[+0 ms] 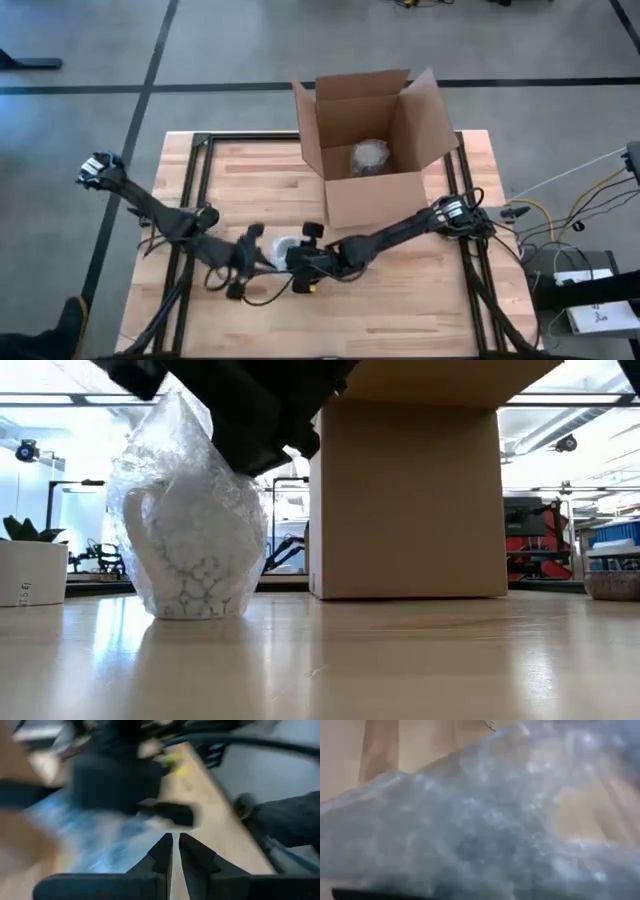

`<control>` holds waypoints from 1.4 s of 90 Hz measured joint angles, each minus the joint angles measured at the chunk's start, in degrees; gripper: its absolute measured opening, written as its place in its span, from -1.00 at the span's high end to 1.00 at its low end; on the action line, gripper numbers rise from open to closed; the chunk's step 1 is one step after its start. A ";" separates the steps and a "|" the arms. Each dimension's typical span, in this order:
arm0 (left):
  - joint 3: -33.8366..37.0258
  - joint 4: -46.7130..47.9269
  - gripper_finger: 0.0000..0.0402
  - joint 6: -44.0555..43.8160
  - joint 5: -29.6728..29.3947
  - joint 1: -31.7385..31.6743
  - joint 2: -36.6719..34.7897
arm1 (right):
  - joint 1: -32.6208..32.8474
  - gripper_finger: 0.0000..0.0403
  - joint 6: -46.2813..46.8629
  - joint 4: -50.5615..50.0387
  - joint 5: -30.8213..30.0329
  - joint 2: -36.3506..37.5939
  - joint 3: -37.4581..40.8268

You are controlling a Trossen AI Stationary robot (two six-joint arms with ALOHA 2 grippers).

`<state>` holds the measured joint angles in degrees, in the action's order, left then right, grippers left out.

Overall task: Wrap mug
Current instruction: Wrap the blue patterned mug with the bubble wrap

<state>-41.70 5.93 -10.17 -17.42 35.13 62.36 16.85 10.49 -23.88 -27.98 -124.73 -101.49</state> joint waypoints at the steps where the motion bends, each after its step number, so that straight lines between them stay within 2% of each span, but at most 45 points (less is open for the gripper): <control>1: 0.37 -1.15 0.90 0.35 -0.05 0.30 0.30 | -0.02 0.77 -0.01 0.01 0.01 0.00 0.00; 9: 3.22 -8.19 0.90 1.53 -2.52 1.07 2.87 | -0.21 0.79 -0.08 0.05 -0.01 0.00 0.00; 17: 4.99 -13.02 0.90 1.66 -7.71 0.15 6.07 | -0.20 0.81 -0.50 0.09 -0.01 0.00 0.00; 28: 5.64 -13.51 0.90 -0.16 -13.60 -2.61 9.38 | -0.08 0.80 -0.49 0.08 0.00 -0.02 0.00; 57: 5.73 -8.08 0.90 -6.33 -13.33 -6.00 12.60 | 0.73 0.71 -0.03 -4.04 -0.08 -0.33 -2.09; 91: 5.84 -3.26 0.90 -8.39 -12.63 -6.16 12.73 | 1.28 0.81 -4.77 -18.84 0.25 -0.11 -15.89; 102: 5.84 -3.07 0.90 -8.37 -12.42 -6.16 12.70 | 0.92 0.84 -6.93 -19.34 2.83 0.07 -18.15; 126: 5.84 -2.98 0.90 -7.78 -12.05 -6.13 12.31 | -2.48 0.91 -7.55 -19.43 9.24 -2.47 -16.68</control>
<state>-35.86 2.96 -17.95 -29.47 29.00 74.67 14.37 2.94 -43.31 -18.73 -127.20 -118.17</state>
